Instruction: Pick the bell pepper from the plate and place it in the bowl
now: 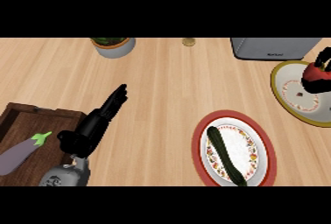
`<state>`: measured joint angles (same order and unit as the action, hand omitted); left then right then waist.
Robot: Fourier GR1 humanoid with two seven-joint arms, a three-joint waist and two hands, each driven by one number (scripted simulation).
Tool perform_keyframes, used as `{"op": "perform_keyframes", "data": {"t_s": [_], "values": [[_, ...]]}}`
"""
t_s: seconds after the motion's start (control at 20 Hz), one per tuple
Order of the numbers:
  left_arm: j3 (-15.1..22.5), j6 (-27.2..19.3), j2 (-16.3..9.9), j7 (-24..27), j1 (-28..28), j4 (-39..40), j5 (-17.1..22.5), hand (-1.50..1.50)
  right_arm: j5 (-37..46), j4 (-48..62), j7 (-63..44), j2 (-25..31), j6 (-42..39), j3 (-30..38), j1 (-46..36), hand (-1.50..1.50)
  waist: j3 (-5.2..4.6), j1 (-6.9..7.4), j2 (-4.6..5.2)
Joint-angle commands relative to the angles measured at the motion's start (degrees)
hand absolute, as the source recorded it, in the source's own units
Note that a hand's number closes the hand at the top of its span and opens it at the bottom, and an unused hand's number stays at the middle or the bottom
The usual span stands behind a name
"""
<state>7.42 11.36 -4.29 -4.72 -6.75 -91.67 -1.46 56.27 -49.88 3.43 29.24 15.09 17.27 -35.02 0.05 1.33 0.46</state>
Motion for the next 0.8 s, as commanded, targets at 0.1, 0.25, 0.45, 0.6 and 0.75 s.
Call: {"op": "perform_keyframes", "data": {"t_s": [0.1,0.25,0.45,0.6,0.75], "values": [[-1.19,0.29,0.01,-0.22,-3.49,2.59,0.37,0.00,-2.79,15.29,1.77,3.85,-11.79,1.93,-3.67,1.50,0.05,0.28,0.43],[0.43,1.03,-0.35,-0.92,-0.70,-1.90,0.19,0.00,-5.67,22.36,5.28,3.23,-12.84,4.44,-6.07,-1.50,0.17,1.58,0.45],[2.68,-1.22,1.99,-0.67,0.21,-0.92,-2.40,0.00,-7.98,27.94,15.97,6.73,-12.13,6.83,-9.51,-1.50,0.18,1.32,0.50],[-1.00,2.30,-1.13,0.18,-0.21,-0.37,1.27,0.00,-10.21,29.17,18.11,6.01,-7.94,9.54,-11.08,-1.50,0.16,1.43,0.52],[-1.97,1.83,-0.95,0.77,-1.50,1.08,1.23,0.00,-13.30,31.04,20.35,7.46,-5.31,13.27,-10.43,-1.50,0.16,0.87,0.53]]}}
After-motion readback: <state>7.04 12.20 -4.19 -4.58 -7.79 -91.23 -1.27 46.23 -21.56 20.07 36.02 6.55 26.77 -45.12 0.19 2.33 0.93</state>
